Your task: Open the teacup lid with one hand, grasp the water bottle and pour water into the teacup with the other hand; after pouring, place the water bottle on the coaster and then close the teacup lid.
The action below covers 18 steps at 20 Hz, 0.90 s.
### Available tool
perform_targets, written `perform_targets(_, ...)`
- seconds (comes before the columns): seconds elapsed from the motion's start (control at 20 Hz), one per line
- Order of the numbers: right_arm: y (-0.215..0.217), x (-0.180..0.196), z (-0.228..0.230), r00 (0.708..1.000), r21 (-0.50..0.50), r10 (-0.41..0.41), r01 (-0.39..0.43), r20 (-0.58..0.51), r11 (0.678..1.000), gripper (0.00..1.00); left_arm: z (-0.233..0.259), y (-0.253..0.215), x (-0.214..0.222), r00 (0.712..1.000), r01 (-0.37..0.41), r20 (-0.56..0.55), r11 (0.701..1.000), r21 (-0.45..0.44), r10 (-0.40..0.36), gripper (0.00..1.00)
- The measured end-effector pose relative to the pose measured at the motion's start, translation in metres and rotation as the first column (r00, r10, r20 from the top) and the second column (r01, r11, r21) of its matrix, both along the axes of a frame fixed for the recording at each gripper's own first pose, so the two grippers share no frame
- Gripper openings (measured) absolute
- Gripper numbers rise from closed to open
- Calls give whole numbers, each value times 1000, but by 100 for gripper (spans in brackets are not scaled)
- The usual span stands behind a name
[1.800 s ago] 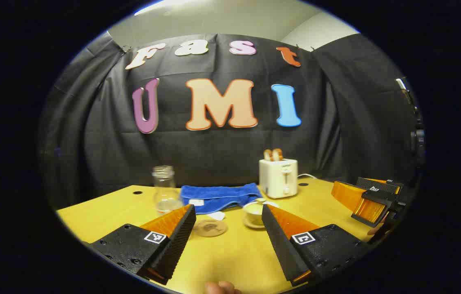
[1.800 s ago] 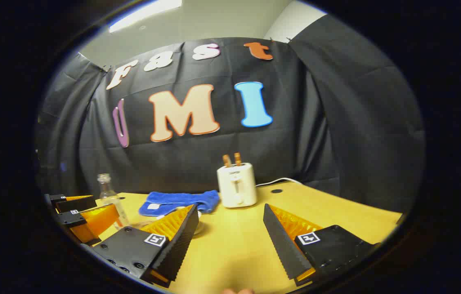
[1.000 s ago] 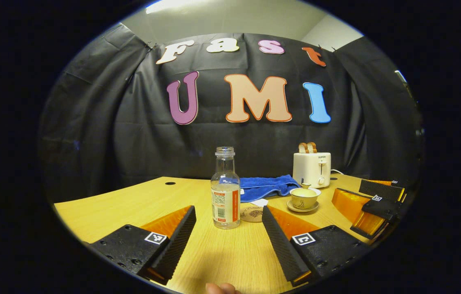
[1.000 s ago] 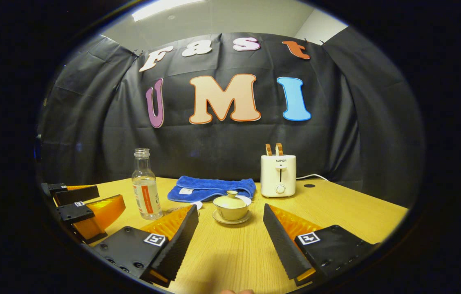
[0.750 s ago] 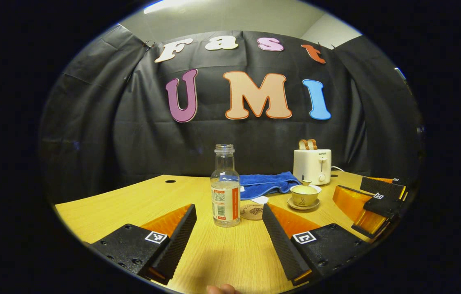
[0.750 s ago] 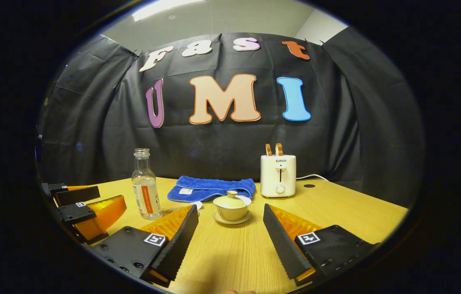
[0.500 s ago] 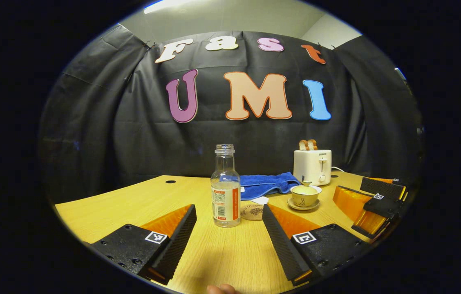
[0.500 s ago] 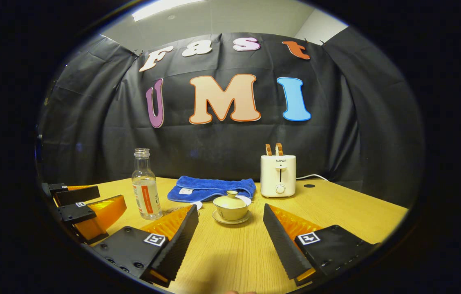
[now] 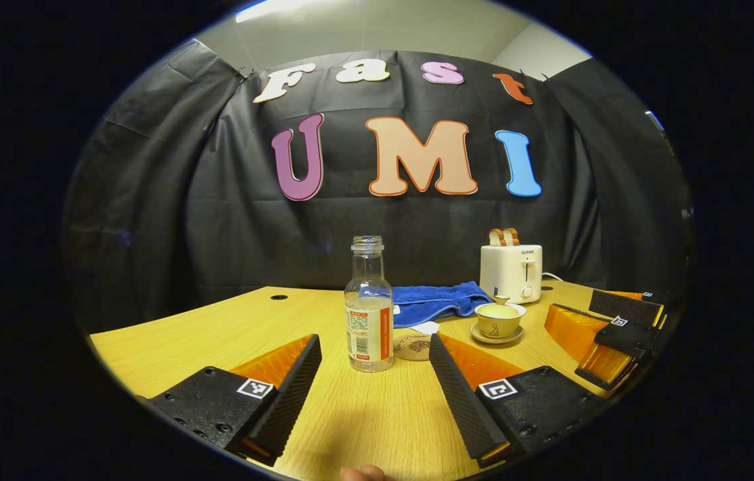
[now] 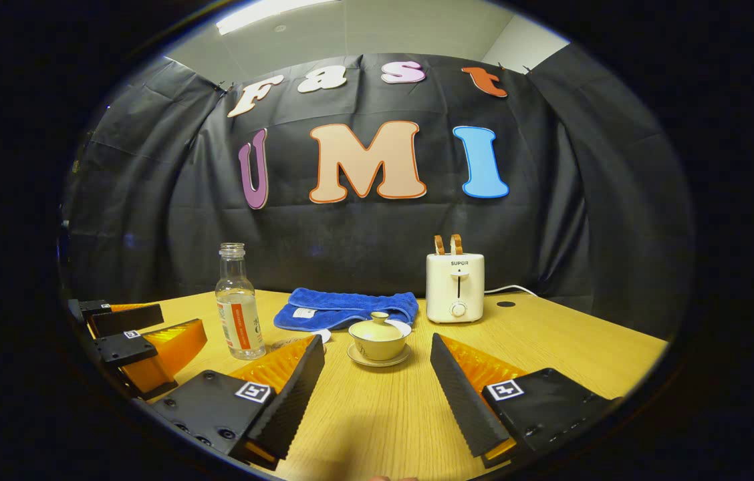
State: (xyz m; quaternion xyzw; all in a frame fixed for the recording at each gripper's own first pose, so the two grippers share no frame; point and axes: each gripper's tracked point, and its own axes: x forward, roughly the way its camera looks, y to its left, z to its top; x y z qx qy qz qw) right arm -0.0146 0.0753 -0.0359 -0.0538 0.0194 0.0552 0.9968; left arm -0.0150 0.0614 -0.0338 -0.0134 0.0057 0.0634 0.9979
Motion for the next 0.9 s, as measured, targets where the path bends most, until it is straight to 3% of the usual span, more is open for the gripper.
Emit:
perform_targets(0.5,0,20,-3,1000,0,7,-7,-5,1000,100,0,0,0,1000,-1,-1,1000,0,1,95)
perform_targets(0.9,-1,100,-8,999,-3,-35,35,-3,999,100,-1,0,0,1000,-1,-2,1000,-2,1,95)
